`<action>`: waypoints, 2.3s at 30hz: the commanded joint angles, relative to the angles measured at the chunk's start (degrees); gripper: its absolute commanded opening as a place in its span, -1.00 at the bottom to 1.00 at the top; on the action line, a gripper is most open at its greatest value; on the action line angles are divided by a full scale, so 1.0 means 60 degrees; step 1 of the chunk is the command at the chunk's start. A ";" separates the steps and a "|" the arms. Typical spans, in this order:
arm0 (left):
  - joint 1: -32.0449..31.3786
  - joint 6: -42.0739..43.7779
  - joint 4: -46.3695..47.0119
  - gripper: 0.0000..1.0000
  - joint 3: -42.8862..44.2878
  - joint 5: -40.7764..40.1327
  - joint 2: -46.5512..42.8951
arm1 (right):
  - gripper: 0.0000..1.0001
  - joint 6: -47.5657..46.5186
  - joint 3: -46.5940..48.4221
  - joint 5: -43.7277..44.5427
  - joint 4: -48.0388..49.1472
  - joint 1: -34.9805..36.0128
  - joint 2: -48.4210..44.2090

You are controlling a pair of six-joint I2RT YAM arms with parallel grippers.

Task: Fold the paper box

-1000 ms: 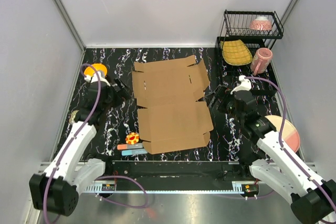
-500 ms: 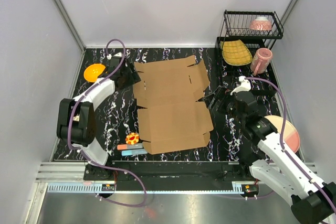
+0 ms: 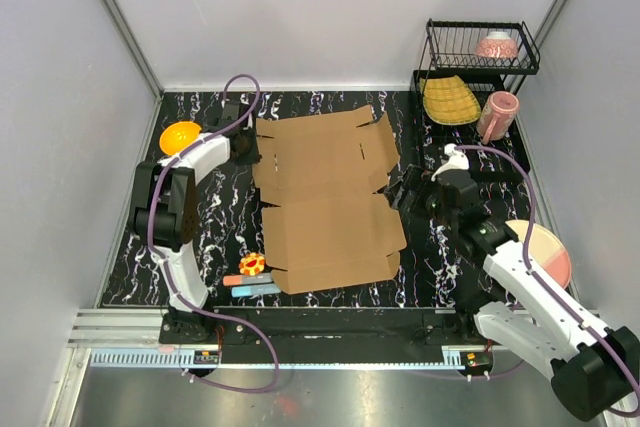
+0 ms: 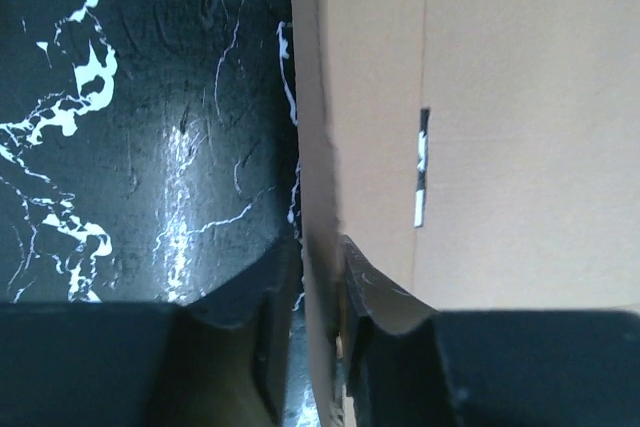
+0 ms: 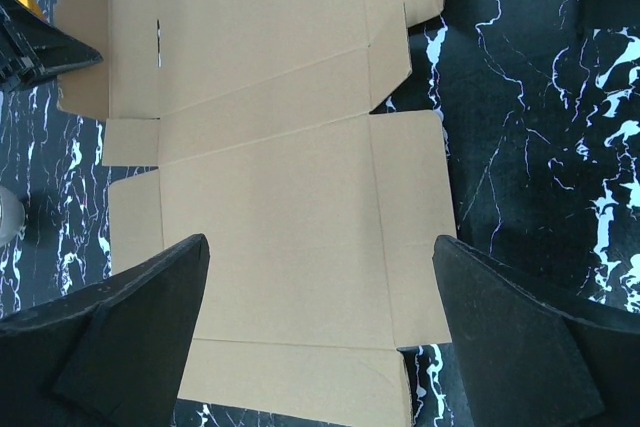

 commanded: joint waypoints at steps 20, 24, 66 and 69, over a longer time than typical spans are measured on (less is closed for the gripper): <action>-0.0867 0.1681 0.3279 -1.00 -0.2247 0.2167 -0.3326 | 0.98 -0.0463 0.1932 0.0063 -0.0312 0.0025 0.0332; -0.0955 0.1300 0.5430 -1.00 -0.4109 0.2153 -0.3882 | 0.98 -0.0478 0.1961 0.0181 -0.0357 0.0025 0.0229; -0.1718 0.0639 -0.3075 0.98 0.6976 0.1463 0.3205 | 0.99 -0.0624 0.1448 -0.0214 -0.0899 0.0025 -0.0094; -0.1717 0.0727 -0.3032 0.98 0.6975 0.1537 0.3439 | 1.00 -0.0698 0.1580 -0.0331 -0.0840 0.0025 0.0243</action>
